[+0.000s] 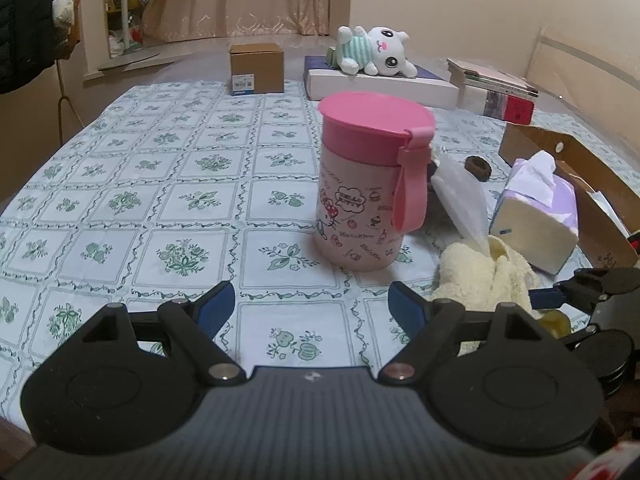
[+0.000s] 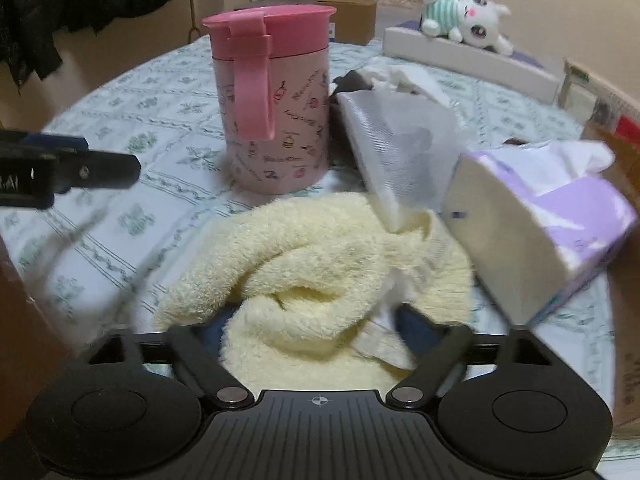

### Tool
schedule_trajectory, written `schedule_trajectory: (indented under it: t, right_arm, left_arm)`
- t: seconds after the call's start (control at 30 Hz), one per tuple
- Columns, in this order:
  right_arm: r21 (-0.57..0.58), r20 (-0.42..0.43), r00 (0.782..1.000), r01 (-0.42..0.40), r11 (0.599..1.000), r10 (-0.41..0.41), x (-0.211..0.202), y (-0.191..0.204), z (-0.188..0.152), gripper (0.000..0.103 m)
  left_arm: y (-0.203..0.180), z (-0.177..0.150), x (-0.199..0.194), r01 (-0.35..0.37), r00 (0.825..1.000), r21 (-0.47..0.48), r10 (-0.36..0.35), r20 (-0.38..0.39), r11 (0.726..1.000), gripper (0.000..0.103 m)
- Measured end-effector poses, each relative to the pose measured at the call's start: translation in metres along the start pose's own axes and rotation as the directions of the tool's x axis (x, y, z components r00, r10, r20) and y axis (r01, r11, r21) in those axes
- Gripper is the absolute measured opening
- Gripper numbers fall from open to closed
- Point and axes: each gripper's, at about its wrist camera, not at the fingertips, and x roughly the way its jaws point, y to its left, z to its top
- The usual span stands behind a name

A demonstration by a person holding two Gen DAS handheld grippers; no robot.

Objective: Organize soft objects
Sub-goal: 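Lift the yellow towel with the right gripper while the left gripper grasps the clear plastic bag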

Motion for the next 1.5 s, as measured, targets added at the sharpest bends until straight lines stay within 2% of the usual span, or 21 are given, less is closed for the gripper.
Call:
schedule_trajectory:
  t: [0.03,0.07,0.1,0.17,0.4,0.53,0.77,0.93,1.03,1.17,1.23,1.3,1.37,1.5]
  right_arm:
    - [-0.002,0.004,1.000,0.007,1.000,-0.007,-0.002,-0.001,-0.001,0.057]
    - [-0.007,0.006,1.000,0.012,1.000,-0.012,-0.005,-0.003,-0.002,0.042]
    - [-0.008,0.006,1.000,0.017,1.000,-0.017,-0.008,-0.006,-0.002,0.031]
    - [0.002,0.009,1.000,0.005,1.000,-0.005,-0.017,-0.011,-0.002,0.026]
    - [0.055,0.094,0.996,-0.005,0.998,0.000,-0.064,-0.029,0.003,0.023]
    - [0.096,0.171,0.985,-0.010,0.995,-0.007,-0.102,-0.048,0.009,0.023]
    - [0.128,0.263,0.959,0.079,0.989,-0.110,-0.148,-0.081,0.022,0.023]
    - [0.165,0.271,0.951,0.108,0.980,-0.151,-0.157,-0.109,0.027,0.023]
    - [0.180,0.269,0.951,0.108,0.978,-0.154,-0.158,-0.123,0.032,0.023]
    - [0.192,0.268,0.951,0.102,0.976,-0.152,-0.155,-0.140,0.042,0.023]
    - [0.203,0.264,0.953,0.098,0.974,-0.151,-0.153,-0.150,0.049,0.023]
    - [0.217,0.260,0.954,0.094,0.972,-0.150,-0.149,-0.160,0.055,0.023]
    - [0.221,0.259,0.953,0.097,0.970,-0.155,-0.146,-0.168,0.060,0.023]
    - [0.220,0.252,0.953,0.111,0.969,-0.166,-0.138,-0.179,0.066,0.023]
  left_arm:
    - [-0.001,0.001,-0.001,0.003,1.000,0.007,-0.003,0.002,1.000,0.082]
    - [-0.002,0.002,-0.004,0.007,1.000,0.016,-0.008,0.006,1.000,0.082]
    - [-0.003,0.003,-0.006,0.010,1.000,0.025,-0.011,0.009,1.000,0.082]
    - [-0.006,0.007,-0.011,0.015,1.000,0.048,-0.016,0.017,0.999,0.082]
    - [-0.021,0.027,-0.032,0.029,0.998,0.135,-0.036,0.050,0.990,0.082]
    - [-0.036,0.042,-0.043,0.044,0.995,0.195,-0.060,0.078,0.980,0.082]
    - [-0.073,0.070,-0.045,0.097,0.986,0.317,-0.134,0.095,0.943,0.082]
    - [-0.103,0.091,-0.030,0.181,0.977,0.422,-0.211,0.024,0.888,0.082]
    - [-0.115,0.115,-0.010,0.239,0.969,0.446,-0.239,-0.057,0.862,0.081]
    - [-0.131,0.151,0.028,0.278,0.960,0.494,-0.219,-0.174,0.824,0.079]
    - [-0.137,0.164,0.050,0.303,0.948,0.503,-0.205,-0.242,0.809,0.077]
    - [-0.144,0.176,0.076,0.331,0.930,0.496,-0.186,-0.318,0.803,0.076]
    - [-0.151,0.186,0.103,0.356,0.904,0.474,-0.168,-0.394,0.805,0.074]
    - [-0.162,0.197,0.148,0.359,0.864,0.420,-0.127,-0.487,0.834,0.067]
